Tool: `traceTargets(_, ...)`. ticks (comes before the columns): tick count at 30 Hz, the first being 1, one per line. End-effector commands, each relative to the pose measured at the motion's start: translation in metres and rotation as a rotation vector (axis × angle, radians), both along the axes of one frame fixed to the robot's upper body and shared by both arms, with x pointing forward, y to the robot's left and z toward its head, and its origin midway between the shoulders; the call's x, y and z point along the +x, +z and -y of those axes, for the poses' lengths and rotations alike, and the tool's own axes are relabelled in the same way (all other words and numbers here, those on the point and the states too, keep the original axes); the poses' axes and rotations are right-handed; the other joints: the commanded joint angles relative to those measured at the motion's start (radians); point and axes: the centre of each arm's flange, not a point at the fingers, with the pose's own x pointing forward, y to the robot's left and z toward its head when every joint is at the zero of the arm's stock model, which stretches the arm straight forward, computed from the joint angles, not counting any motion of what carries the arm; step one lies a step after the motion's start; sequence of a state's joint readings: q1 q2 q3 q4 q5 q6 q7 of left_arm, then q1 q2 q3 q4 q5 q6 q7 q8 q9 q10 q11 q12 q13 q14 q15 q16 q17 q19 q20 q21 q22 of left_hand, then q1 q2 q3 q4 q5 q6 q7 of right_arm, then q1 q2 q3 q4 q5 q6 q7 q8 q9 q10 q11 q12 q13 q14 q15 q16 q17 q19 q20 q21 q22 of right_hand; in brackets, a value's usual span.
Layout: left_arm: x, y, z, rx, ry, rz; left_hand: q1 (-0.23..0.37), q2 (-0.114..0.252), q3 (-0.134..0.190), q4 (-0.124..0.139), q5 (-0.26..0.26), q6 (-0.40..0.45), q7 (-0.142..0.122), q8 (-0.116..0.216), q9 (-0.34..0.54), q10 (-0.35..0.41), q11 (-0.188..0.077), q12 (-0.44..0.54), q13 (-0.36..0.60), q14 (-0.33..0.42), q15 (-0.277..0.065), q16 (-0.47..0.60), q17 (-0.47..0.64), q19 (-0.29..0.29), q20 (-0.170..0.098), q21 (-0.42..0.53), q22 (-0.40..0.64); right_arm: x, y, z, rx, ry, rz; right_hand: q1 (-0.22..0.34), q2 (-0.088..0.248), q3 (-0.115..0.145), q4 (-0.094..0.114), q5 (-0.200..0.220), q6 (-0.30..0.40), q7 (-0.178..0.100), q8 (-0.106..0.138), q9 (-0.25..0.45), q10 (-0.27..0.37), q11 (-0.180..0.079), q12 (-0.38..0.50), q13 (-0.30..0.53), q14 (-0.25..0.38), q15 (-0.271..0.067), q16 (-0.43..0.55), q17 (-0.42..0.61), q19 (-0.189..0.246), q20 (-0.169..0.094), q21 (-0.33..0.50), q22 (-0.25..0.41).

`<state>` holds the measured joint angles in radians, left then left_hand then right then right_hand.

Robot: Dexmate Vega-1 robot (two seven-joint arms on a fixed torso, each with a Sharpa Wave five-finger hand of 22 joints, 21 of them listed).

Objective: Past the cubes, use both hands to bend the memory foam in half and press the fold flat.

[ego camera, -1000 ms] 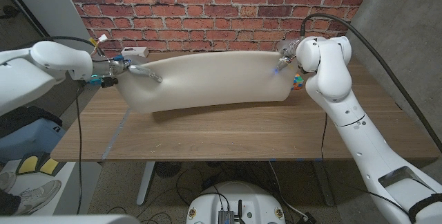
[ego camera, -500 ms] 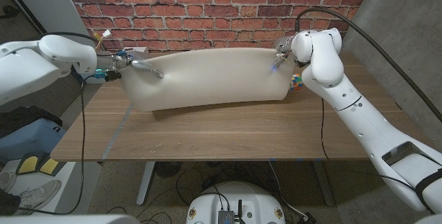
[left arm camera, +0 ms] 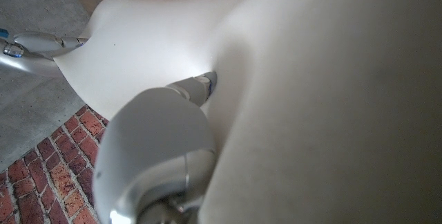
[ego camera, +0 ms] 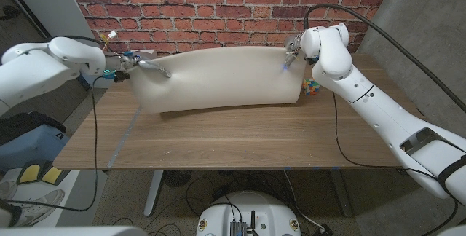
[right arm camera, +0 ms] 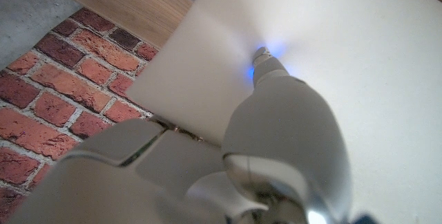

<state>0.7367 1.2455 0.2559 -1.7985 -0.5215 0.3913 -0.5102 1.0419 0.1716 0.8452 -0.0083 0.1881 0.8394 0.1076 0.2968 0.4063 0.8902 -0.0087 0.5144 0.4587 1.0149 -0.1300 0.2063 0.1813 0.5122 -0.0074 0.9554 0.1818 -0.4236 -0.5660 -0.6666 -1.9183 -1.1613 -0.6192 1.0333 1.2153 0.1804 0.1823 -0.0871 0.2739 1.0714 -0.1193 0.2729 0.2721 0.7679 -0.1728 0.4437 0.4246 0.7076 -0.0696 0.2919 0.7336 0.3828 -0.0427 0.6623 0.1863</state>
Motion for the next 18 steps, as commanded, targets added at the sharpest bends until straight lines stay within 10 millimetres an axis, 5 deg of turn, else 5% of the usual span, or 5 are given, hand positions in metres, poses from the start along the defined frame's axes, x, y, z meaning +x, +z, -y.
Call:
traceTargets(1,0.028,0.005,0.002,-0.03,0.015,0.001,-0.008,0.02,0.019,0.014,0.007,0.023,0.03,-0.002,0.003,0.091,-0.085,0.007,0.001,0.003,0.003,0.005,0.004,-0.001,0.006,0.005,-0.001,0.028,0.006,-0.002,0.006,0.043,0.117,0.009,0.001,0.011,0.0,0.003,0.016,0.016,0.003,0.001,0.007,0.006,-0.005,0.003,0.015,-0.163,0.003,0.004,0.015,-0.04,0.008,0.001)
traceTargets(18,0.064,0.013,0.018,-0.022,0.062,-0.005,-0.01,0.021,0.022,0.015,0.006,0.013,0.037,-0.016,0.002,0.087,-0.08,0.0,0.002,-0.004,0.01,0.004,0.005,0.005,0.017,0.014,-0.002,0.071,-0.005,-0.002,-0.021,0.045,0.197,0.003,-0.001,0.019,0.007,0.001,0.015,0.023,-0.005,-0.006,0.008,0.021,-0.014,-0.003,0.025,-0.159,-0.006,-0.002,0.027,-0.029,0.016,0.0)
